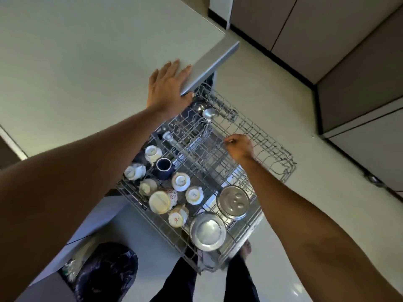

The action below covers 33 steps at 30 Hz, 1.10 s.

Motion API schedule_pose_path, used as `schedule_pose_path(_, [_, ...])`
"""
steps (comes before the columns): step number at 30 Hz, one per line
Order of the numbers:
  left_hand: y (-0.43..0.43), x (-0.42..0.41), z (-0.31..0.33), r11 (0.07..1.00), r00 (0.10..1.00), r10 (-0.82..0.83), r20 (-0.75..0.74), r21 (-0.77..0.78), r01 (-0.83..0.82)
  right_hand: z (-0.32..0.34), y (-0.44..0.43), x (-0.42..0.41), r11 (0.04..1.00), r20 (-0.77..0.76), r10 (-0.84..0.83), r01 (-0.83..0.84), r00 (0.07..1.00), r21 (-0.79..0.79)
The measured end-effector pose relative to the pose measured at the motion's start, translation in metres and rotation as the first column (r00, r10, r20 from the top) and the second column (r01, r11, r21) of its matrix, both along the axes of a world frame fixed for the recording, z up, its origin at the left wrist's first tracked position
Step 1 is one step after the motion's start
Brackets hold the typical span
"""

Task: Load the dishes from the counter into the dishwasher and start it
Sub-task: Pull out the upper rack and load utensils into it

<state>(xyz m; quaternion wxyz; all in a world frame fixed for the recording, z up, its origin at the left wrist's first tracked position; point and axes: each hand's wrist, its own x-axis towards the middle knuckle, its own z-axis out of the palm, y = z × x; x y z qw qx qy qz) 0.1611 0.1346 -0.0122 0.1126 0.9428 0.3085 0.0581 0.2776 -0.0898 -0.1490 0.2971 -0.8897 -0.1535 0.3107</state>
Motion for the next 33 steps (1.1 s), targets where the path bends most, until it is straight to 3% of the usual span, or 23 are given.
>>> schedule_pose_path(4, [-0.028, -0.058, 0.001, 0.993, 0.989, 0.011, 0.149, -0.119, 0.007, 0.036, -0.003, -0.034, 0.984, 0.08, 0.167, -0.172, 0.983, 0.051])
schedule_pose_path(9, [-0.055, -0.169, 0.003, 0.996, 0.979, -0.008, 0.203, -0.087, 0.026, 0.086, 0.009, -0.085, 0.926, 0.163, 0.344, -0.362, 0.925, 0.102])
schedule_pose_path(15, [-0.102, -0.308, 0.019, 0.935, 0.894, 0.353, 0.276, -0.147, -0.324, 0.131, 0.03, -0.167, 0.813, 0.217, 0.532, -0.566, 0.818, 0.138])
schedule_pose_path(18, [-0.142, -0.415, 0.023, 0.84, 0.808, 0.542, 0.233, -0.174, -0.514, 0.15, 0.035, -0.246, 0.697, 0.237, 0.655, -0.695, 0.717, 0.177])
schedule_pose_path(22, [-0.199, -0.545, 0.027, 0.716, 0.685, 0.697, 0.214, -0.157, -0.68, 0.167, 0.037, -0.357, 0.488, 0.249, 0.82, -0.857, 0.515, 0.167])
schedule_pose_path(26, [-0.236, -0.652, 0.037, 0.573, 0.551, 0.818, 0.165, -0.145, -0.807, 0.181, 0.05, -0.462, 0.219, 0.283, 0.927, -0.968, 0.245, 0.121])
schedule_pose_path(29, [-0.25, -0.719, 0.046, 0.476, 0.453, 0.872, 0.182, -0.105, -0.873, 0.191, 0.067, -0.537, 0.07, 0.292, 0.951, -0.992, 0.097, 0.103])
schedule_pose_path(33, [-0.246, -0.789, 0.052, 0.426, 0.404, 0.877, 0.259, -0.033, -0.904, 0.198, 0.096, -0.632, -0.042, 0.319, 0.948, -0.993, -0.005, 0.112])
